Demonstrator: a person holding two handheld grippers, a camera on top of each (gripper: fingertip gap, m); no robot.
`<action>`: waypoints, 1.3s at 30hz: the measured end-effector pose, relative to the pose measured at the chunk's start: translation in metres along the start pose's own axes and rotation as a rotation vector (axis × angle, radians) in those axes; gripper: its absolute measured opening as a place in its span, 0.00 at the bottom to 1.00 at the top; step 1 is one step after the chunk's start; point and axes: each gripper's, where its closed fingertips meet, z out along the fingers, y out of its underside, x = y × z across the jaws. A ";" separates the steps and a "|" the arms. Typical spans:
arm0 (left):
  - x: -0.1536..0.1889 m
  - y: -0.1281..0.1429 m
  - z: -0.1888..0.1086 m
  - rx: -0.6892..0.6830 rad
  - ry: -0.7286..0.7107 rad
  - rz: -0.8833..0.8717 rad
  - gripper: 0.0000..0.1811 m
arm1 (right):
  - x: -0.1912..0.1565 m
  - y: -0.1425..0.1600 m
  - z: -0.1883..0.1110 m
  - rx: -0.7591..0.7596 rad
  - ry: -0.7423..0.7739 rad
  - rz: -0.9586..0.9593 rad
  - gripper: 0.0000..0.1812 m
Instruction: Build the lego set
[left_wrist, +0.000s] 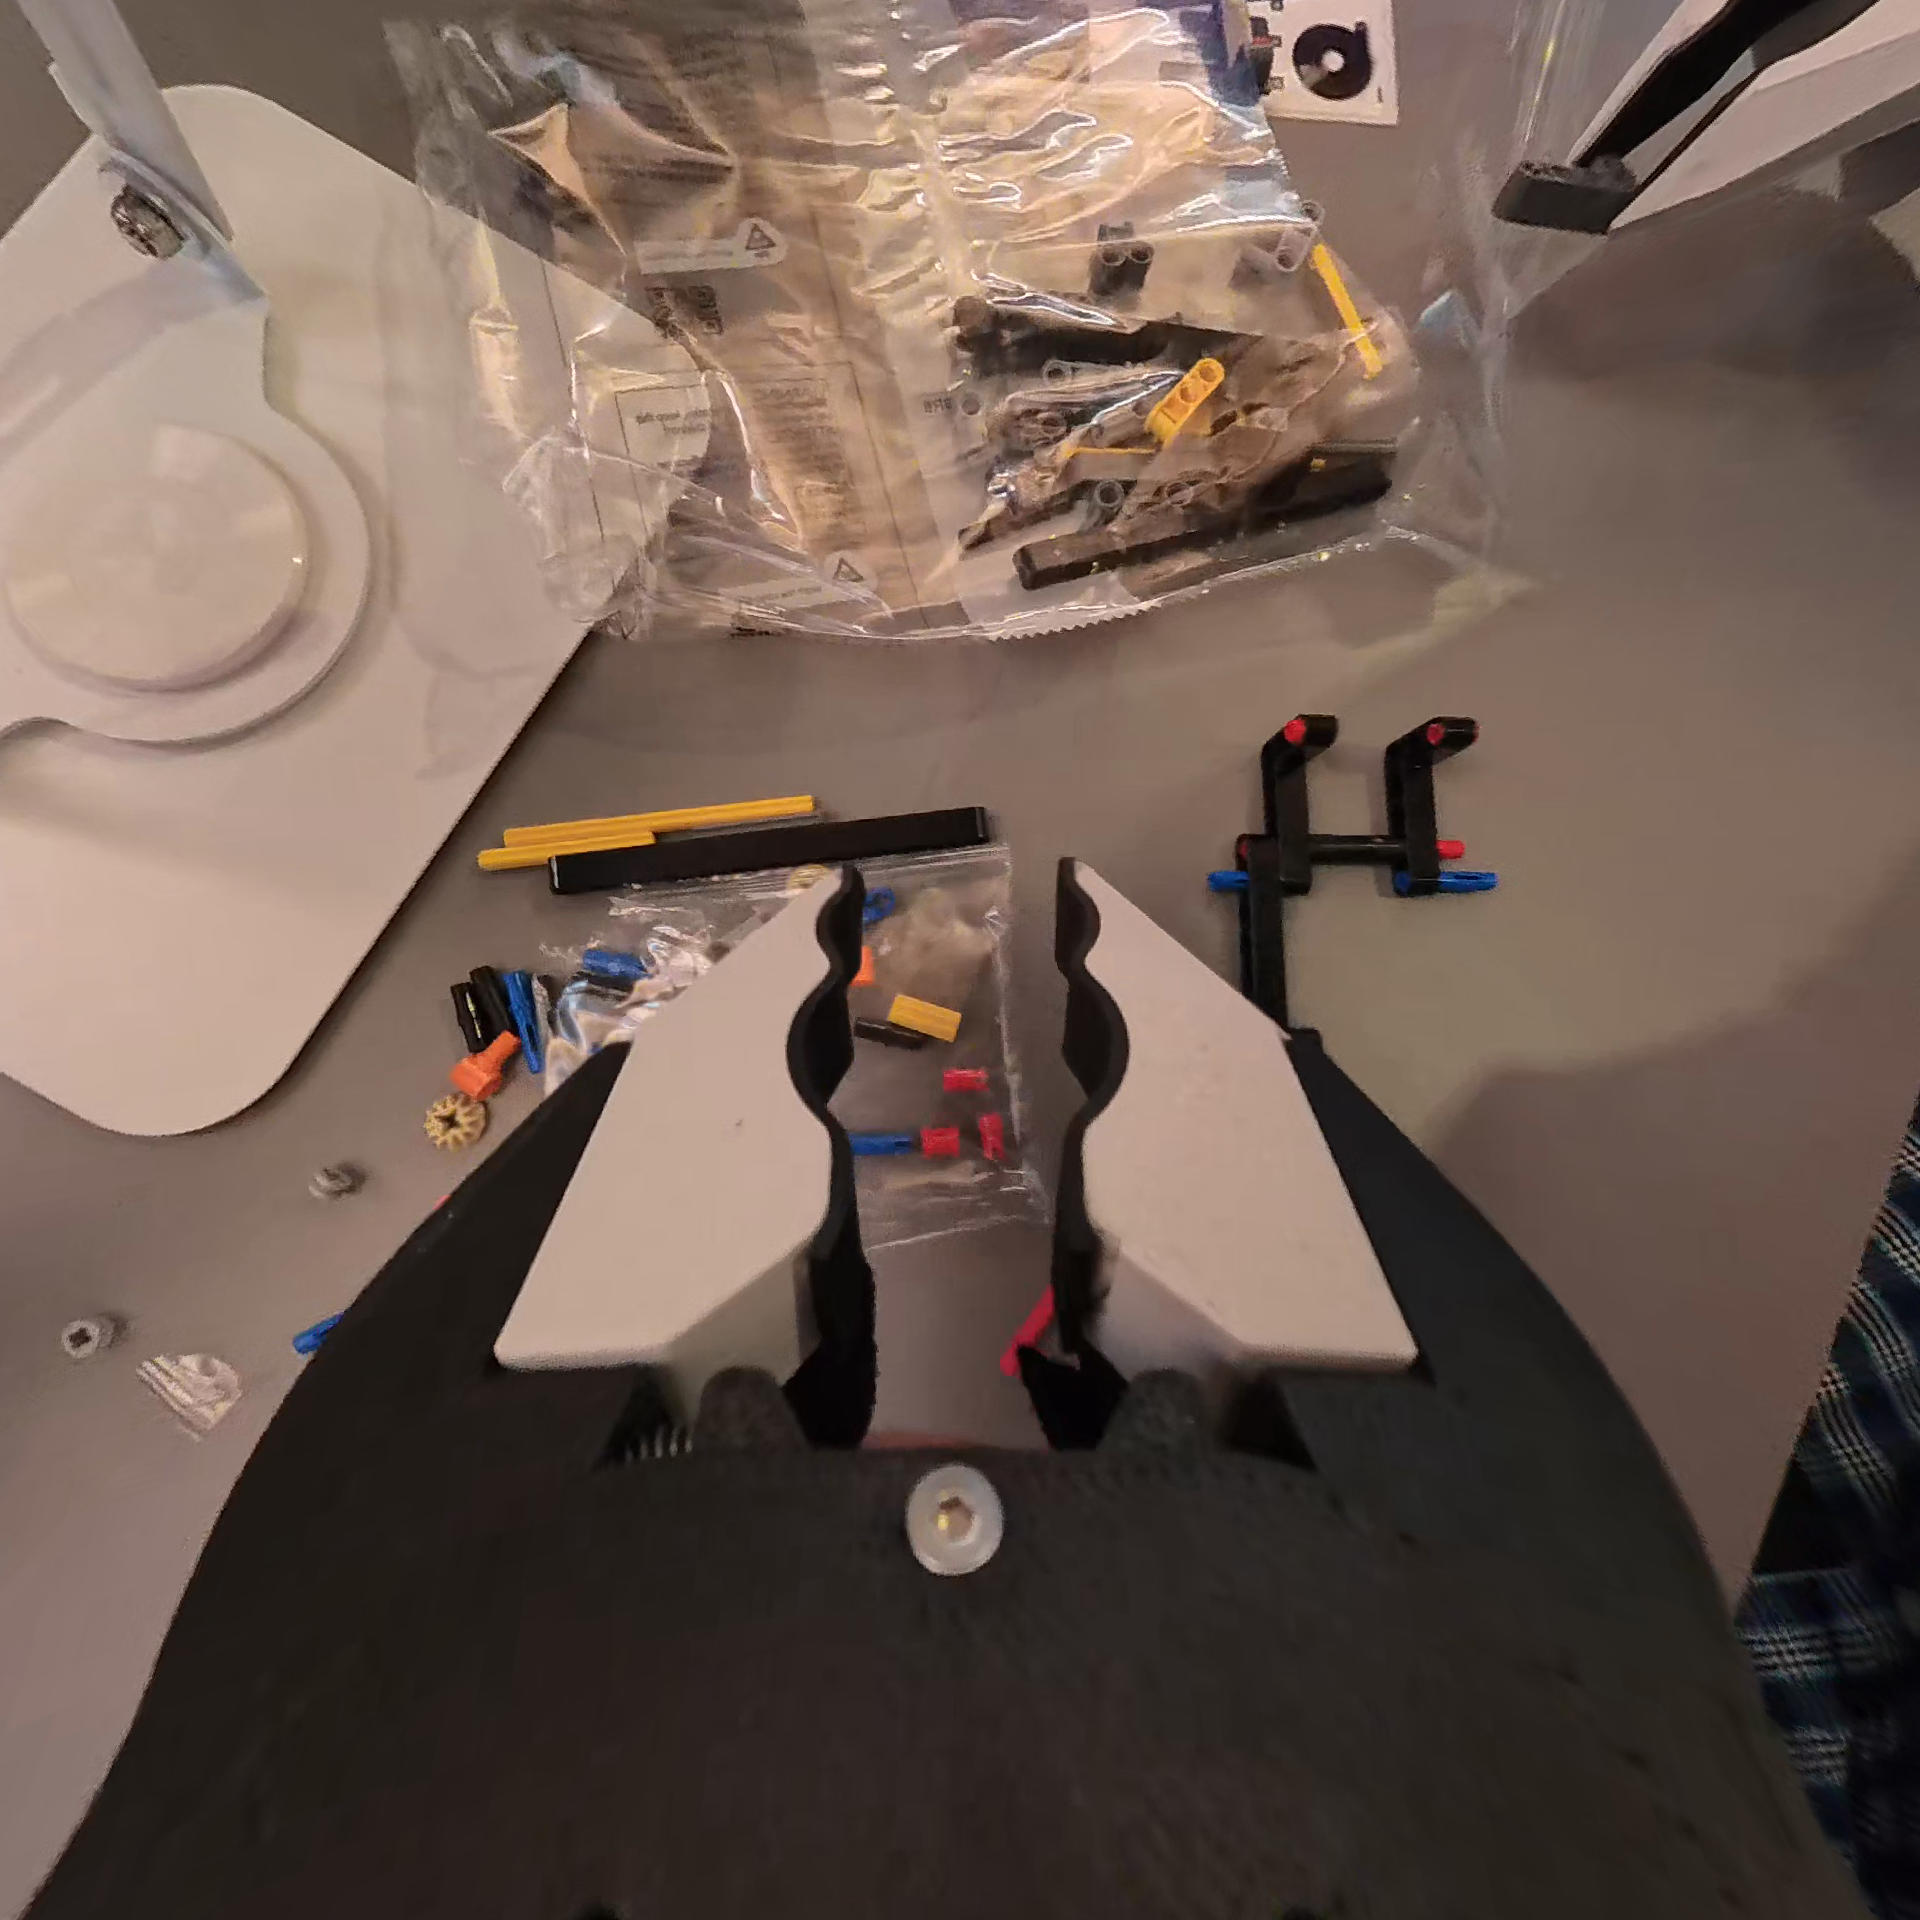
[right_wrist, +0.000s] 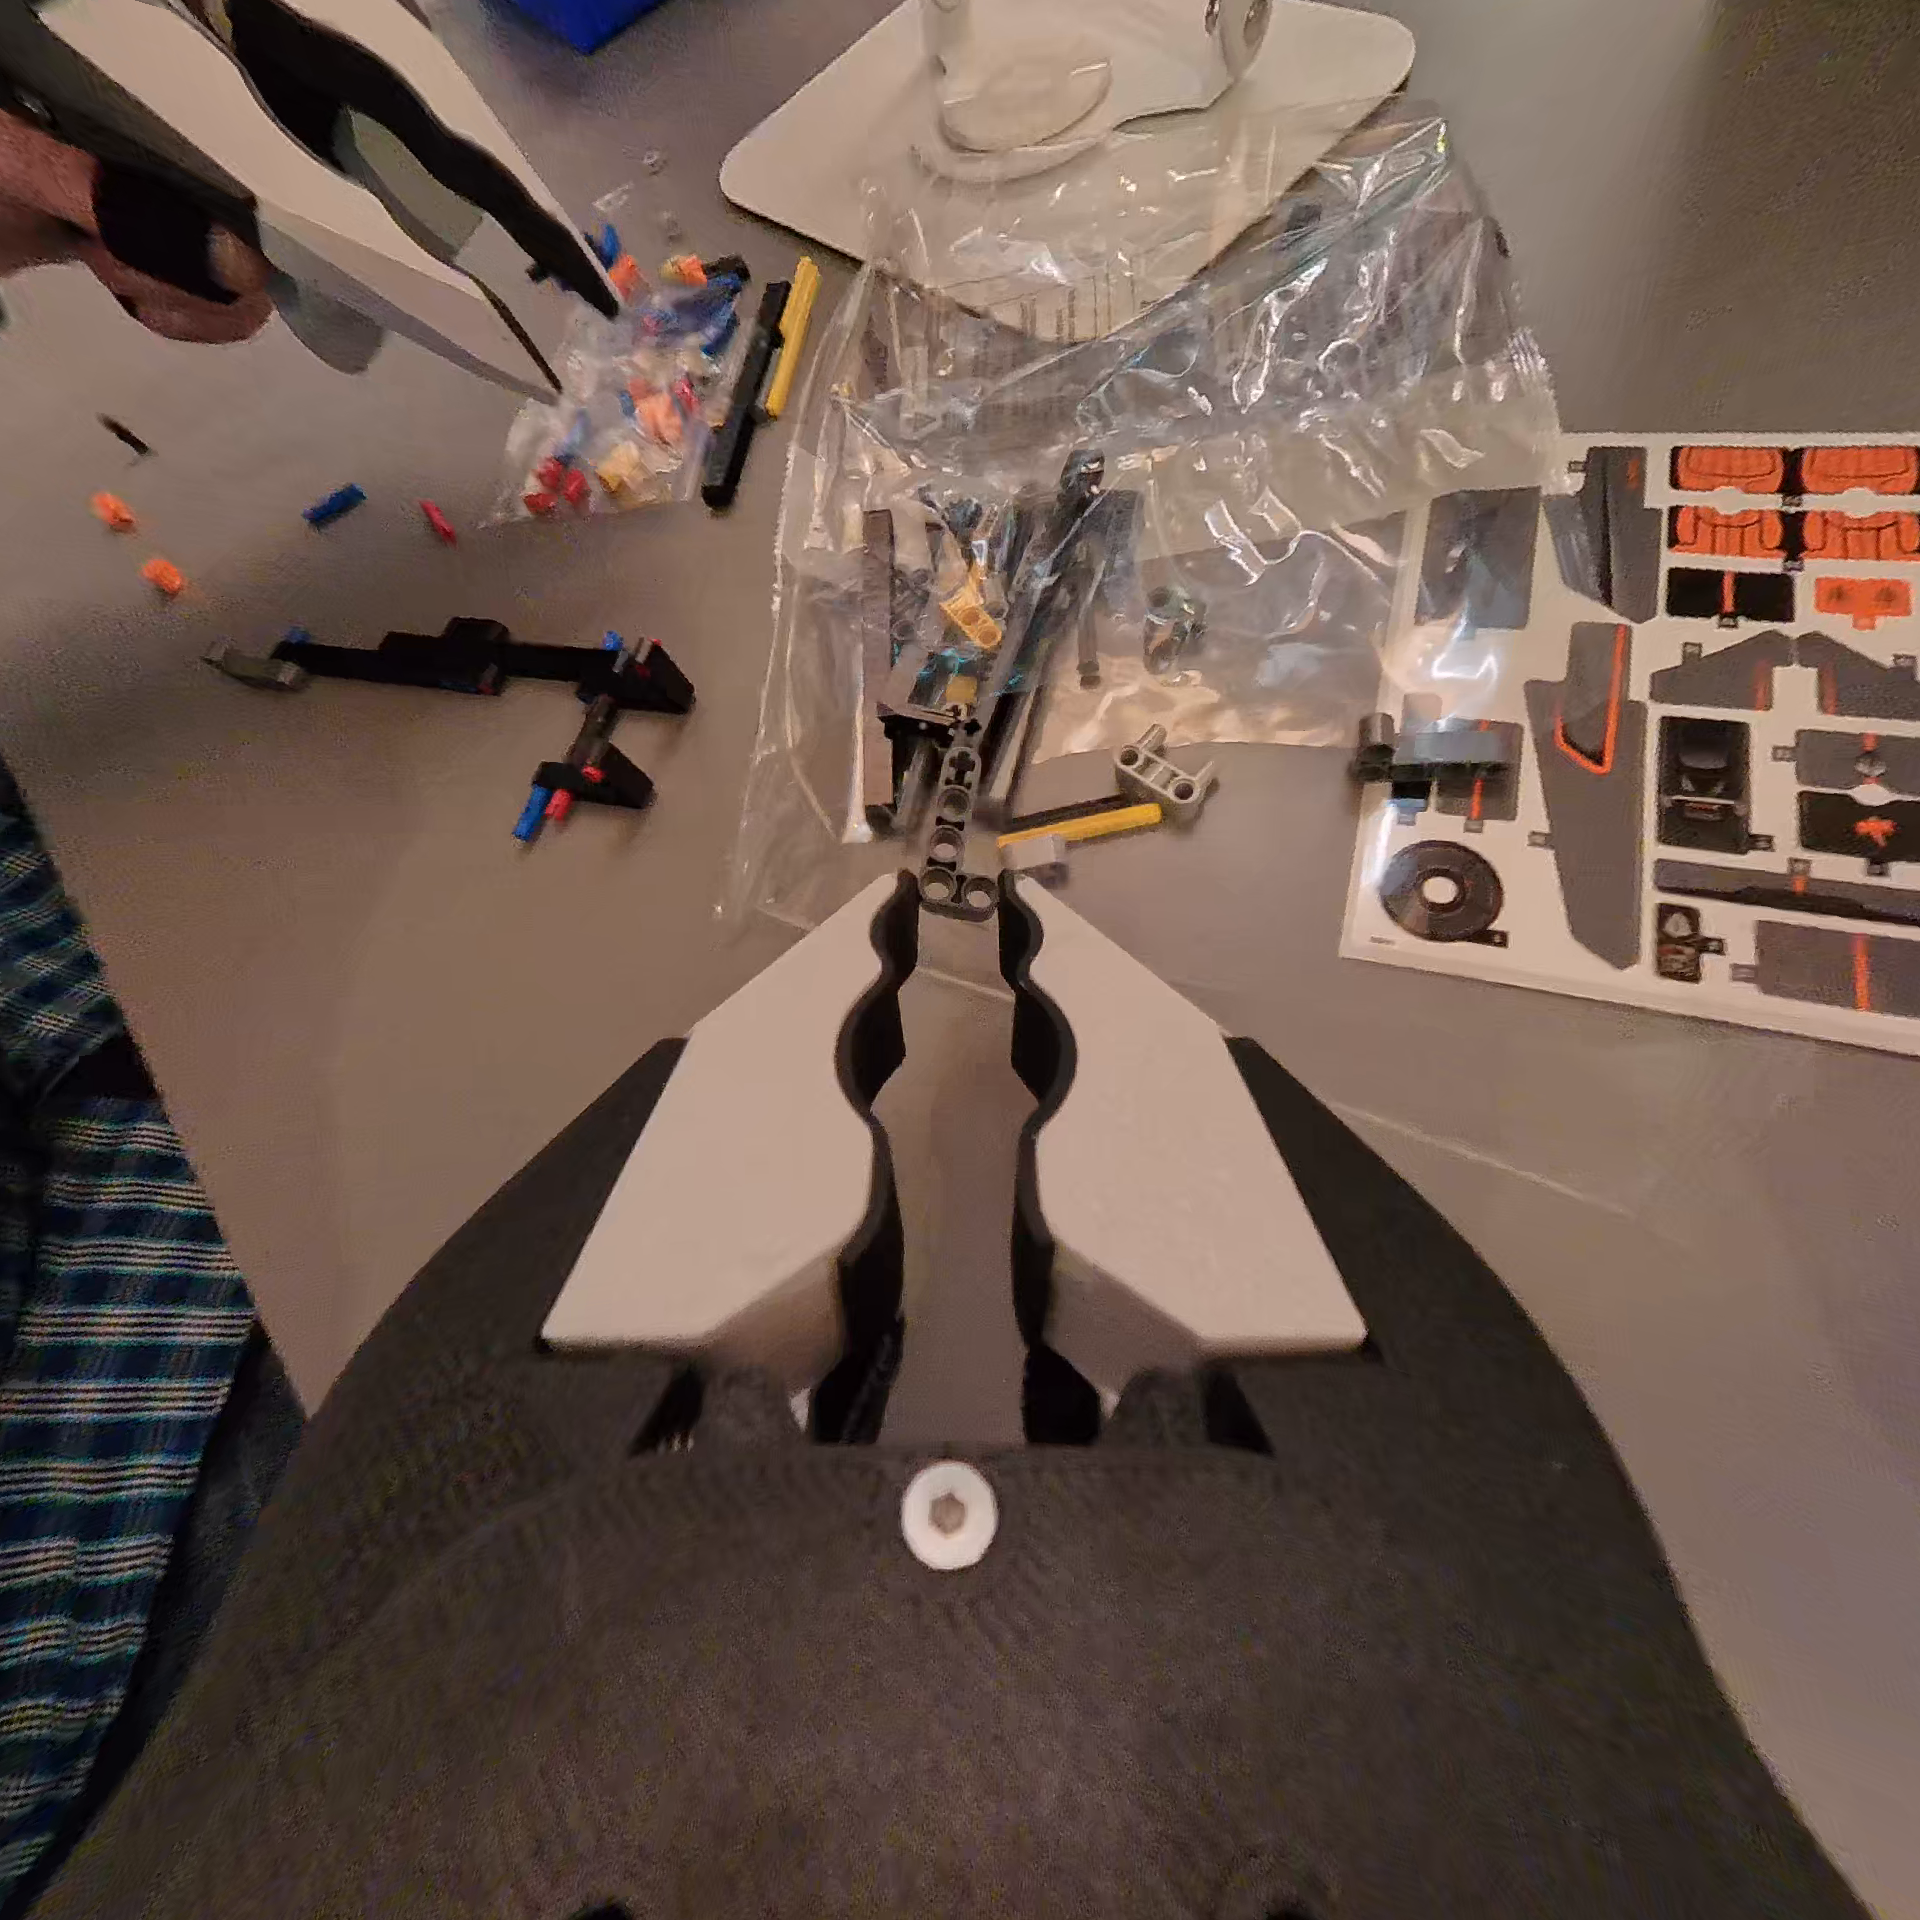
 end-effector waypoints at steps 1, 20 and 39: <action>0.004 -0.001 0.000 0.002 0.007 0.001 0.19 | -0.003 -0.001 -0.001 0.017 -0.021 0.021 0.07; 0.128 -0.070 0.002 0.247 0.387 -0.158 0.18 | -0.097 -0.040 0.007 0.200 -0.007 -0.429 0.07; 0.131 -0.024 -0.042 0.278 0.382 -0.287 0.08 | -0.171 -0.056 0.044 0.265 -0.011 -0.718 0.07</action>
